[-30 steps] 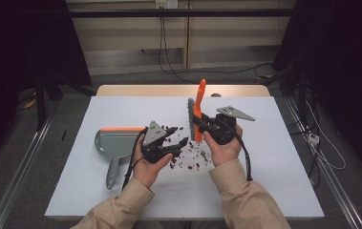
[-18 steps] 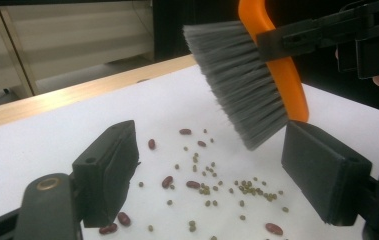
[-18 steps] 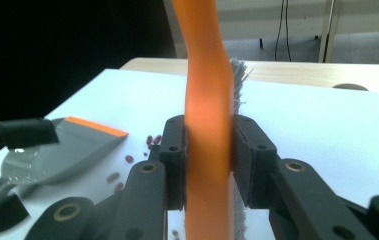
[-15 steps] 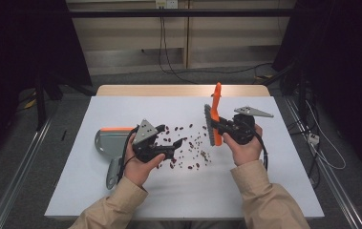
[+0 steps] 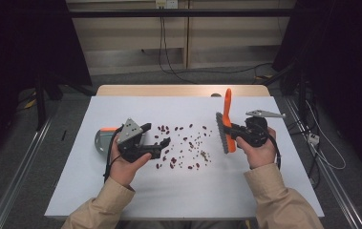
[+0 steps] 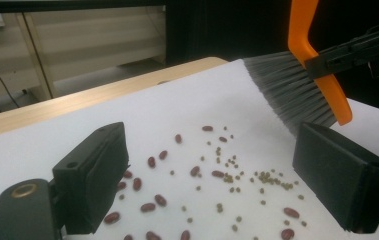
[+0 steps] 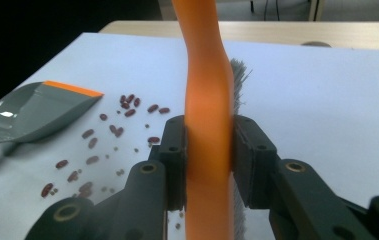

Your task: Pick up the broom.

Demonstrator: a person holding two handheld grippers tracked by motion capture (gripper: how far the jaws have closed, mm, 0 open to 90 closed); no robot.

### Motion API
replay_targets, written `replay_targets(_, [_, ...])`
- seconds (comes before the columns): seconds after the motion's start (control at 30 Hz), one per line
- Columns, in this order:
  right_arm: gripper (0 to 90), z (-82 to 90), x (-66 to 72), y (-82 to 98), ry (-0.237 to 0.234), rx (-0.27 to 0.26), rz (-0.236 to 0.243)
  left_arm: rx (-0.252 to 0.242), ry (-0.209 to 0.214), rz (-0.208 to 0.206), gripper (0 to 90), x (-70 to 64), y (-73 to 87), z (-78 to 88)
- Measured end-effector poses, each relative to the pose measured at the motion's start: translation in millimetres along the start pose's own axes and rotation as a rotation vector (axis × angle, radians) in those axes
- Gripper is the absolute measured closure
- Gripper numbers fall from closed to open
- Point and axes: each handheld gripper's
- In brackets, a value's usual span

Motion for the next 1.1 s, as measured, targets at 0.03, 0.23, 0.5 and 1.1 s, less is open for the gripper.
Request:
replay_targets(0.03, [69.4, -2.1, -1.7, 0.3, 0.006, 0.014, -0.011, 0.002, -0.003, -0.002, 13.8, 1.8, 0.9, 1.7])
replay_targets(0.23, [69.2, -26.2, -11.6, -0.7, 0.023, 0.089, -0.04, 0.003, -0.016, 0.019, 13.7, 11.4, 5.2, 9.6])
replay_targets(0.5, [69.8, -56.0, -18.0, -0.8, 0.075, 0.098, -0.012, -0.001, -0.041, 0.038, 13.5, 22.9, 9.4, 16.0])
replay_targets(1.1, [56.7, -42.9, -6.9, 7.0, 0.164, 0.095, 0.17, 0.007, -0.064, 0.039, 13.1, 28.1, 14.1, 23.7])
Point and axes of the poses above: each handheld gripper's, and its own axes: z roughly backward along the jaws, y roughly out of its underside, x roughly to its left, and after that the axes turned 8 degrees about y, right-handed
